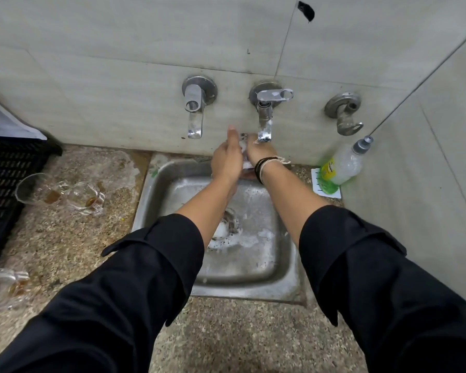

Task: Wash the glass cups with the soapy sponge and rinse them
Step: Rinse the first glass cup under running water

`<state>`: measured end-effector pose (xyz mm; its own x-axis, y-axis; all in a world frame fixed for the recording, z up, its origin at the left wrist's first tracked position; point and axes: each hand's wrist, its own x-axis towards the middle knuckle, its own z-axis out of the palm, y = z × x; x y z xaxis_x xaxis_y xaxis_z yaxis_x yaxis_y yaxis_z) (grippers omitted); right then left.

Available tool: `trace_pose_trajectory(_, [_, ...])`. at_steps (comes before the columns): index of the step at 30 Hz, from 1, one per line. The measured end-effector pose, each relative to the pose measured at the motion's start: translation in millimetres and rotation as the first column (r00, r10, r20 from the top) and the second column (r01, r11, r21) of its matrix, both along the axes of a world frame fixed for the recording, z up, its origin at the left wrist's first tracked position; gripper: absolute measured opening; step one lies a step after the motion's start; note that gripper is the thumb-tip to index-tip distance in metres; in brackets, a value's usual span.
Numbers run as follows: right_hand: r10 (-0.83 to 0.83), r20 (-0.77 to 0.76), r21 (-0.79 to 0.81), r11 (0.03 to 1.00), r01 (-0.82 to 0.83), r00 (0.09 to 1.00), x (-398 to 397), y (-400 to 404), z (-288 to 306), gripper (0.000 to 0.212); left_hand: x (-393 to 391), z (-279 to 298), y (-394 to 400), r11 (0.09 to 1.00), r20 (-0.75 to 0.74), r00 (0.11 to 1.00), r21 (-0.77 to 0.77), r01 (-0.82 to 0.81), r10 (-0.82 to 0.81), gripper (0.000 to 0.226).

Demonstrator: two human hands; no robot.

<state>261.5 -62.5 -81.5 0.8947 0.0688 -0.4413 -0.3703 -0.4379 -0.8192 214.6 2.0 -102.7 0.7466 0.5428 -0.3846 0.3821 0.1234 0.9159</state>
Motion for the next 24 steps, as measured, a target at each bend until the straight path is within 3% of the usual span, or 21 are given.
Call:
trace_pose_trajectory(3, [0.194, 0.121, -0.266, 0.951, -0.157, 0.973, -13, 10, 8, 0.047, 3, -6, 4, 0.993, -0.012, 0.997, -0.085, -0.077, 0.076, 0.068])
trace_pose_trajectory(5, [0.316, 0.170, -0.337, 0.909, -0.247, 0.933, -23, 14, 13, 0.053, 8, -15, 10, 0.946, 0.009, 0.995, -0.311, -0.090, 0.098, 0.063])
trace_pose_trajectory(7, [0.339, 0.153, -0.316, 0.907, -0.279, 0.928, -26, 9, 13, 0.049, 7, -17, 13, 0.927, 0.035, 0.996, -0.369, -0.066, 0.085, 0.056])
trace_pose_trajectory(10, [0.116, 0.046, -0.108, 0.988, -0.111, 0.992, -9, -4, 7, 0.030, 2, -20, 6, 0.984, 0.057, 0.998, -0.174, 0.045, -0.036, 0.054])
trace_pose_trajectory(12, [0.075, -0.041, 0.009, 0.997, -0.075, 0.996, -3, -10, 2, 0.027, -2, -22, 1, 0.995, 0.068, 0.998, -0.104, 0.002, 0.005, 0.050])
trace_pose_trajectory(15, [0.174, -0.148, 0.250, 0.959, -0.134, 0.974, -22, -10, 13, 0.025, -2, -21, 9, 0.951, 0.097, 0.989, -0.299, -0.075, 0.108, 0.040])
trace_pose_trajectory(19, [-0.005, -0.160, 0.513, 0.854, 0.087, 0.987, -27, -10, -5, 0.033, -7, -19, 1, 0.854, 0.146, 0.962, -0.503, -0.130, 0.232, 0.063])
trace_pose_trajectory(22, [-0.170, -0.255, 0.584, 0.757, 0.291, 0.952, -40, -6, -19, 0.065, -9, -14, -19, 0.806, 0.111, 0.963, -0.575, -0.140, 0.247, 0.060])
trace_pose_trajectory(24, [-0.190, -0.231, 0.571, 0.768, 0.291, 0.954, -47, -12, -24, 0.083, -10, -16, -18, 0.821, 0.112, 0.976, -0.563, -0.092, 0.187, 0.058])
